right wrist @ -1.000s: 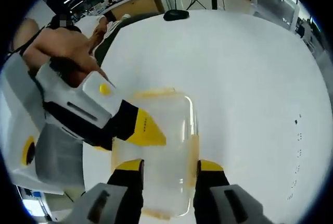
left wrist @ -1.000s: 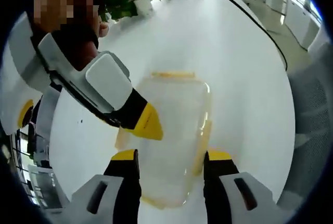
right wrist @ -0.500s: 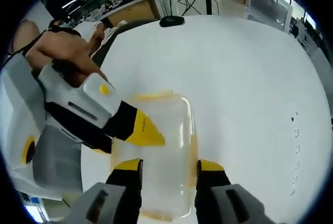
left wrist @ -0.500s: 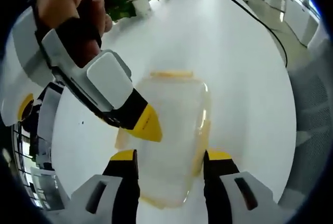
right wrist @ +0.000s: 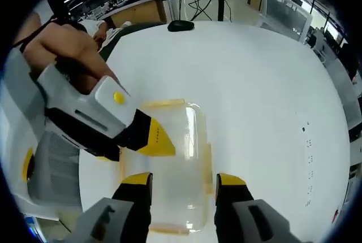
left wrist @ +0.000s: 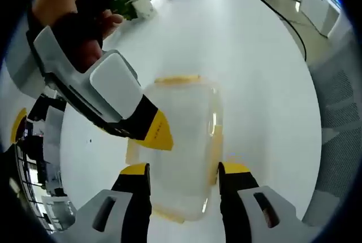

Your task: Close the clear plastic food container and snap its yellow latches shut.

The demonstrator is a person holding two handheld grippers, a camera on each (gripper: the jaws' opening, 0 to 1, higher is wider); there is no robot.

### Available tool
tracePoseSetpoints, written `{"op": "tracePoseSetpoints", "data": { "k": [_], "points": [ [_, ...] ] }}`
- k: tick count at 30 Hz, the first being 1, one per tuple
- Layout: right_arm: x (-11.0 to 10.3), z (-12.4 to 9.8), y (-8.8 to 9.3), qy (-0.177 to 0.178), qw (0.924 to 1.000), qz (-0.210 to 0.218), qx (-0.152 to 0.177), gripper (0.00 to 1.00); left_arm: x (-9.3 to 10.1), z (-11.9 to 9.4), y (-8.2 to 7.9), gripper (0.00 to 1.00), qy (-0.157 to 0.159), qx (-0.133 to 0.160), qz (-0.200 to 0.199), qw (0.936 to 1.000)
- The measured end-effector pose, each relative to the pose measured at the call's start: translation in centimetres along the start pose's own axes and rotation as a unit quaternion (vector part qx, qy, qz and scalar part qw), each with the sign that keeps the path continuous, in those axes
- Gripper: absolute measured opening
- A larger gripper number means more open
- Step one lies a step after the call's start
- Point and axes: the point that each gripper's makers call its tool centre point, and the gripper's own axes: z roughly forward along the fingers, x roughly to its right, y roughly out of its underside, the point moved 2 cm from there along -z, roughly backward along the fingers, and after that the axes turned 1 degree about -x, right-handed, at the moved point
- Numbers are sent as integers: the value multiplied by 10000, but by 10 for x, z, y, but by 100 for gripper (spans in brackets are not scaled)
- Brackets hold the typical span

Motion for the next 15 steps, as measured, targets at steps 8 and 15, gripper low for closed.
{"op": "tracePoseSetpoints", "data": {
  "k": [8, 15],
  "points": [
    [-5, -8, 7, 117, 9999, -82, 93, 43, 0, -6, -4, 56, 181, 90, 15, 9998],
    [-9, -12, 11, 197, 9996, -195, 113, 50, -5, -11, 5, 57, 332, 52, 72, 9994]
  ]
}}
